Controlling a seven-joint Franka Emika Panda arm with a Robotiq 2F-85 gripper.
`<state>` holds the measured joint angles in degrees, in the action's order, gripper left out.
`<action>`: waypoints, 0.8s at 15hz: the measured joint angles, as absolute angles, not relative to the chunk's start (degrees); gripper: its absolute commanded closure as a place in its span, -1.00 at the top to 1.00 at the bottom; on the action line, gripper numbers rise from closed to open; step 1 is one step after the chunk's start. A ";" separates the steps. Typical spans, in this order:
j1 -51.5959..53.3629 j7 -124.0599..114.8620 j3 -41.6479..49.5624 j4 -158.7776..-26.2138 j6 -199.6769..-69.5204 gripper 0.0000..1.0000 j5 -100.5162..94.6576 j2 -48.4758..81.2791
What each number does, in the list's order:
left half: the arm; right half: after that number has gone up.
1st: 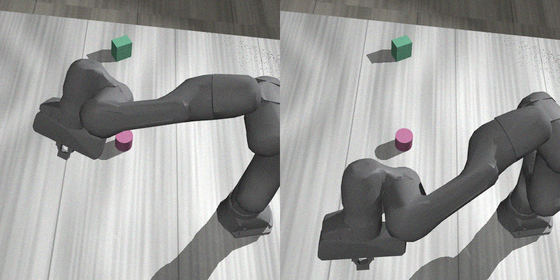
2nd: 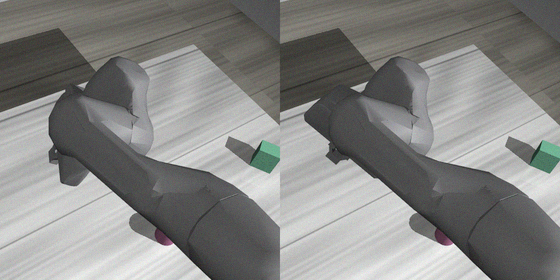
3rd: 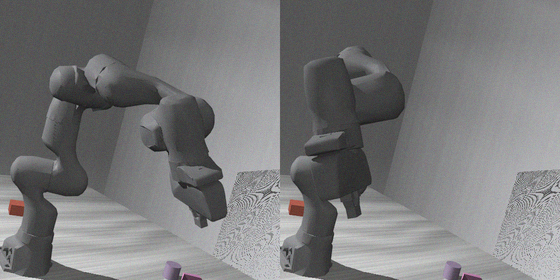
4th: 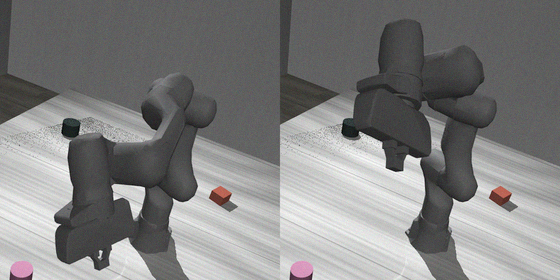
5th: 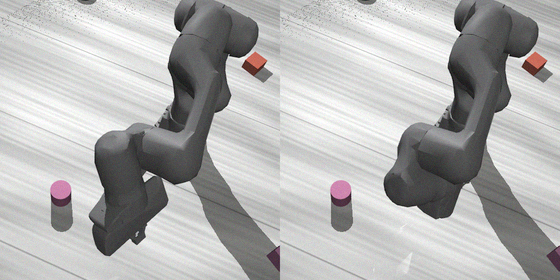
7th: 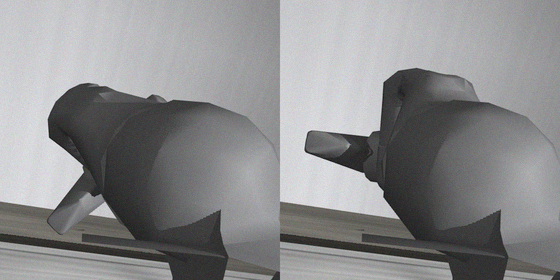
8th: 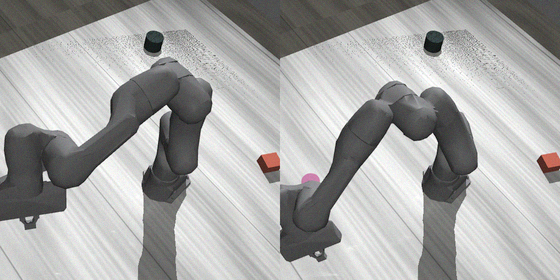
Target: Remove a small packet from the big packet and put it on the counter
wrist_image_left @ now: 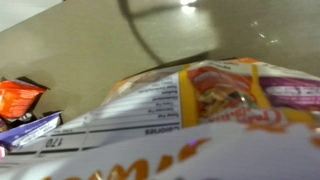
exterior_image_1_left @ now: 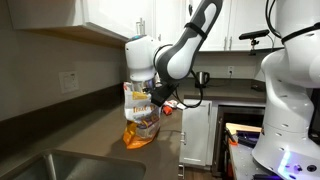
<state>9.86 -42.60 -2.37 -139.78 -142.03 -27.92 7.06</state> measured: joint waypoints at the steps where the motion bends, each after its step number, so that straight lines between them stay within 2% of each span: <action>1: 9.86 -41.69 -2.51 -139.11 -139.90 -0.94 -26.64 6.24; 3: 9.85 -39.45 -2.74 -137.43 -135.27 -1.00 -23.70 4.45; 8: 9.73 -36.31 -2.98 -132.38 -124.42 -0.99 -20.38 -0.10; 12: 9.25 -35.81 -3.50 -130.23 -120.91 -0.98 -20.35 -3.07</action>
<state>9.25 -35.81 -3.50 -130.23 -120.91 -20.35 -3.07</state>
